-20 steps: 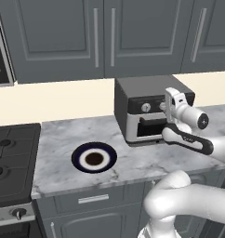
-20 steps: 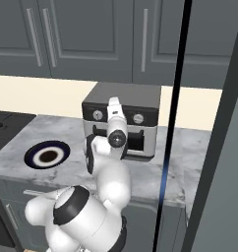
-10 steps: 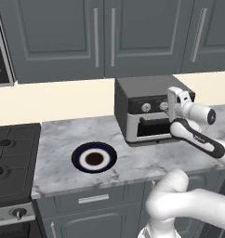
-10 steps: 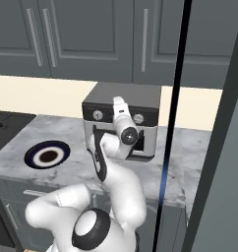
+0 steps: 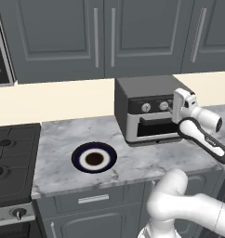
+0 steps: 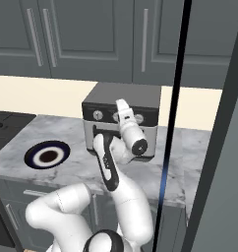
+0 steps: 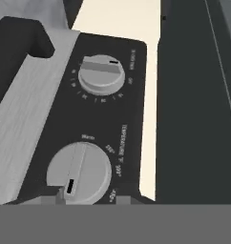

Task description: Pull the toaster oven rack outwards. Pick up the baguette from the plate and place it on the toaster oven rack. Close the toaster oven door fully and set the temperature to the lowest setting.

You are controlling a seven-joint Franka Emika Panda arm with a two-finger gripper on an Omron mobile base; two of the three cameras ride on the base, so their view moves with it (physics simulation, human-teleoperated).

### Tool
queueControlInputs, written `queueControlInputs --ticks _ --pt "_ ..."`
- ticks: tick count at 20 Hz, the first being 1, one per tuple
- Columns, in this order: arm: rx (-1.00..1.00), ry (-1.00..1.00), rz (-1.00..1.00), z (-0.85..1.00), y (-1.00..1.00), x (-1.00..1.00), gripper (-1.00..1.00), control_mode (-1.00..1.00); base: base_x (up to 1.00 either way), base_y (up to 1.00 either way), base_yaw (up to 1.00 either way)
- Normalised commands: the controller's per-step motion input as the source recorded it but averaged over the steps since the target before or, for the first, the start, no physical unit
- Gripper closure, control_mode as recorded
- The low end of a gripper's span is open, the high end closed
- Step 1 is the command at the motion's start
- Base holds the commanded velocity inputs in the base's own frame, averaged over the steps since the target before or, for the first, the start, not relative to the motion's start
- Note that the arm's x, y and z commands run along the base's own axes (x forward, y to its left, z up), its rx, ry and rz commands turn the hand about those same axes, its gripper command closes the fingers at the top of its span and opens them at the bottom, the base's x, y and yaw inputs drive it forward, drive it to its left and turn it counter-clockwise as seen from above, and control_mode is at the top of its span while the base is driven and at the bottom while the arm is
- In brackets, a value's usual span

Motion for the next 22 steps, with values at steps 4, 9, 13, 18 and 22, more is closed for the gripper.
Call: queueControlInputs --ticks 4,9,13,18,22 --pt "0.0 -0.56 -0.15 -0.41 0.1 -0.12 1.0 -1.0 0.0 0.0 0.0" --pt "0.0 -0.39 -0.11 -0.35 0.17 0.0 1.0 -1.0 0.0 0.0 0.0" --pt "0.0 -0.17 -0.04 -0.24 0.16 0.0 1.0 -1.0 0.0 0.0 0.0" --pt "-0.04 0.0 0.0 -0.19 0.25 0.0 1.0 -1.0 0.0 0.0 0.0" --pt "-0.11 0.12 0.0 -0.21 0.22 0.02 1.0 -1.0 0.0 0.0 0.0"
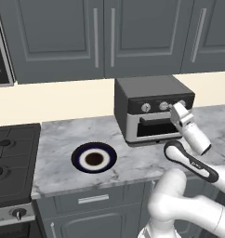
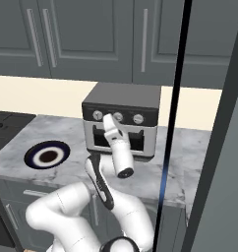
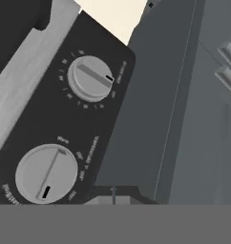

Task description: Pull the toaster oven rack outwards. Pick up the baguette from the plate and place it on the toaster oven rack. Close the toaster oven door fully and set the temperature to the lowest setting.

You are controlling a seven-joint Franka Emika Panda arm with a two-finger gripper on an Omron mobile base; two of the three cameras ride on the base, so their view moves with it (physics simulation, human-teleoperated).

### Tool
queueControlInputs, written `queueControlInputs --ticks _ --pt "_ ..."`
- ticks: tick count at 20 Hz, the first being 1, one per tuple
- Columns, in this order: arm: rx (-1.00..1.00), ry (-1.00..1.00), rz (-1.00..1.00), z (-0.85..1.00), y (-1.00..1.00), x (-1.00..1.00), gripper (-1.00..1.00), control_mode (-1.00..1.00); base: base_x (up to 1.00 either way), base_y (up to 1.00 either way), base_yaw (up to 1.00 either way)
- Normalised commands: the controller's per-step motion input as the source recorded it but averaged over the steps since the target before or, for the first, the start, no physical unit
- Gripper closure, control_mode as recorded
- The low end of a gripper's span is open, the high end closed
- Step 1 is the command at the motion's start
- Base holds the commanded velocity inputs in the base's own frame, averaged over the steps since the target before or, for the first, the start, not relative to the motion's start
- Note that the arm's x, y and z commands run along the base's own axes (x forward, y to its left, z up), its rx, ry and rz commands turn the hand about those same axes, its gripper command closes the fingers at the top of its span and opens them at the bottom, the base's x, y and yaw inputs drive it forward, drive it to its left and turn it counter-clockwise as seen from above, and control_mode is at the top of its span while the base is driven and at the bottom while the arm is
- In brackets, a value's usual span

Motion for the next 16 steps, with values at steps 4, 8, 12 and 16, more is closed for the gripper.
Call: queueControlInputs --ticks 4,8,12,16 --pt "-0.13 0.19 0.0 -0.23 0.18 0.09 1.0 -1.0 0.0 0.0 0.0" --pt "-0.13 0.17 0.0 -0.29 0.12 0.19 1.0 -1.0 0.0 0.0 0.0" --pt "-0.09 0.09 0.0 -0.29 0.02 0.34 1.0 -1.0 0.0 0.0 0.0" --pt "-0.05 0.01 0.0 -0.3 0.0 0.47 1.0 -1.0 0.0 0.0 0.0"
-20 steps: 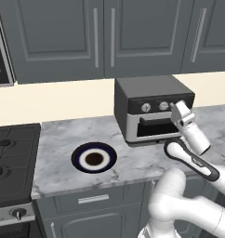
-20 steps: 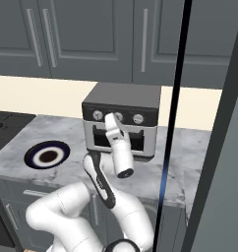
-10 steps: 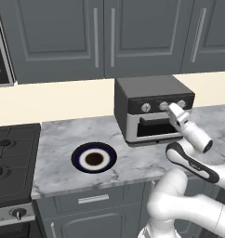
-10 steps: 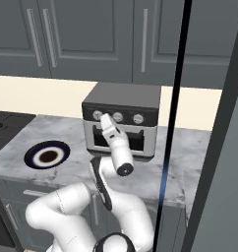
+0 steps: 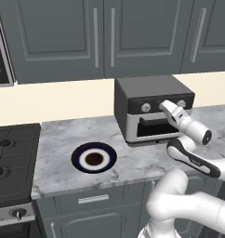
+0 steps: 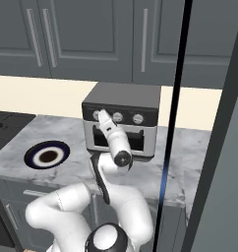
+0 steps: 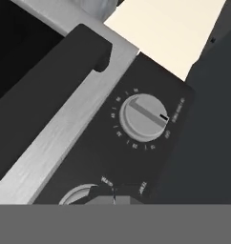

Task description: Pull the toaster oven rack outwards. Pick up the baguette from the plate and place it on the toaster oven rack. Close the toaster oven door fully and set the temperature to the lowest setting.

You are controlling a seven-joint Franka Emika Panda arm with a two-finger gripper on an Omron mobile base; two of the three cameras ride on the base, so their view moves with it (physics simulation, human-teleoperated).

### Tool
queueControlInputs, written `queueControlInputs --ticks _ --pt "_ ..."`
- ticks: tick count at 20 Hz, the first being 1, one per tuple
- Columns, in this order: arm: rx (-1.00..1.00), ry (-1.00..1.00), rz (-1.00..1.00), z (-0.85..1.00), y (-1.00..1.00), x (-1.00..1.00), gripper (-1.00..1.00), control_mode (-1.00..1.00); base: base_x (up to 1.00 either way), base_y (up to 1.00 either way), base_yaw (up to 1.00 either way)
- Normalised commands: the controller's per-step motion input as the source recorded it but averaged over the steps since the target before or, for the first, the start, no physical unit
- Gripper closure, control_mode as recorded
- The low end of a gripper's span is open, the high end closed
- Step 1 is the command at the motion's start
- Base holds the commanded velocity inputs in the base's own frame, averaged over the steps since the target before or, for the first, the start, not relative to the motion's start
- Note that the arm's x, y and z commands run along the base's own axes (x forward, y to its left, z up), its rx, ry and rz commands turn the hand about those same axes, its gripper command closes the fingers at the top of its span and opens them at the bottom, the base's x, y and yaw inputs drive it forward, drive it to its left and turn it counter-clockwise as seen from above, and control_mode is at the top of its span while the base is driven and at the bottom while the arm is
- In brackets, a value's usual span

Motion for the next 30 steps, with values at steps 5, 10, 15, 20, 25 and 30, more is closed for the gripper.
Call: queueControlInputs --ticks 5,10,15,20,25,30 --pt "-0.06 0.05 0.0 -0.42 0.0 0.62 1.0 -1.0 0.0 0.0 0.0" --pt "-0.12 0.21 0.0 -0.62 -0.02 0.68 1.0 -1.0 0.0 0.0 0.0" --pt "-0.15 0.32 0.0 -0.66 -0.08 0.69 1.0 -1.0 0.0 0.0 0.0" --pt "-0.17 0.35 0.0 -0.69 -0.36 0.53 1.0 -1.0 0.0 0.0 0.0" --pt "-0.14 0.38 0.0 -0.52 -0.87 0.19 1.0 -1.0 0.0 0.0 0.0" --pt "-0.12 0.43 0.0 -0.4 -1.0 0.11 1.0 -1.0 0.0 0.0 0.0"
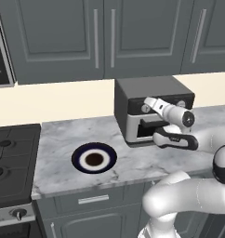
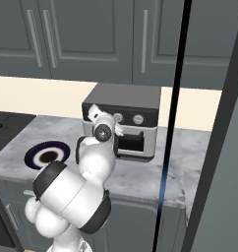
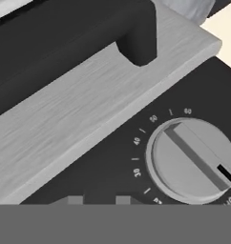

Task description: Pull the toaster oven rack outwards. Pick up the baguette from the plate and place it on the toaster oven rack. Close the toaster oven door fully and set the temperature to the lowest setting.

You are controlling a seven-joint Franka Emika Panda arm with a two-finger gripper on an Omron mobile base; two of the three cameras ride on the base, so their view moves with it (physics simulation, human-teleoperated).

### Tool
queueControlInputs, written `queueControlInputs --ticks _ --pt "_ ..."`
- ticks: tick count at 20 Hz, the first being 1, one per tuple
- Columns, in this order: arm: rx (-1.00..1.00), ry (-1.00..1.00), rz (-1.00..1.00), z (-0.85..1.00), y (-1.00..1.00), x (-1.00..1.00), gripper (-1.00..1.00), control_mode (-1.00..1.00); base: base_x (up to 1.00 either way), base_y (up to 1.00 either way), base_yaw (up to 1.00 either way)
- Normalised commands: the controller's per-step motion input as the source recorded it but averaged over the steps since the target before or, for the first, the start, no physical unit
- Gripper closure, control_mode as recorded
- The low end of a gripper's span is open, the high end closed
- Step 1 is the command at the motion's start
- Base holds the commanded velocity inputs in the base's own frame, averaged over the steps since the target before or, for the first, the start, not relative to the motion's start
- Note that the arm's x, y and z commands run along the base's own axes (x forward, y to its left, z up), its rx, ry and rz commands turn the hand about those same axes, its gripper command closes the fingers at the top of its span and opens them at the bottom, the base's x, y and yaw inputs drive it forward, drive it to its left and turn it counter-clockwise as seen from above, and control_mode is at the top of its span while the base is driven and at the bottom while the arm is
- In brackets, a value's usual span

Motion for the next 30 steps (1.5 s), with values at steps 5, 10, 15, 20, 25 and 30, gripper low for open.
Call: queueControlInputs --ticks 5,10,15,20,25,30 --pt "-0.17 0.53 0.0 -0.32 -1.0 0.17 1.0 -1.0 0.0 0.0 0.0" --pt "-0.16 0.58 0.0 -0.19 -1.0 0.03 1.0 -1.0 0.0 0.0 0.0" --pt "-0.04 0.31 0.0 0.41 -1.0 0.0 1.0 -1.0 0.0 0.0 0.0" --pt "0.0 0.14 0.0 0.86 -1.0 -0.07 1.0 -1.0 0.0 0.0 0.0" --pt "0.0 0.12 0.0 0.99 -1.0 -0.33 1.0 -1.0 0.0 0.0 0.0" --pt "0.01 0.07 0.0 1.0 -1.0 -0.34 1.0 -1.0 0.0 0.0 0.0"
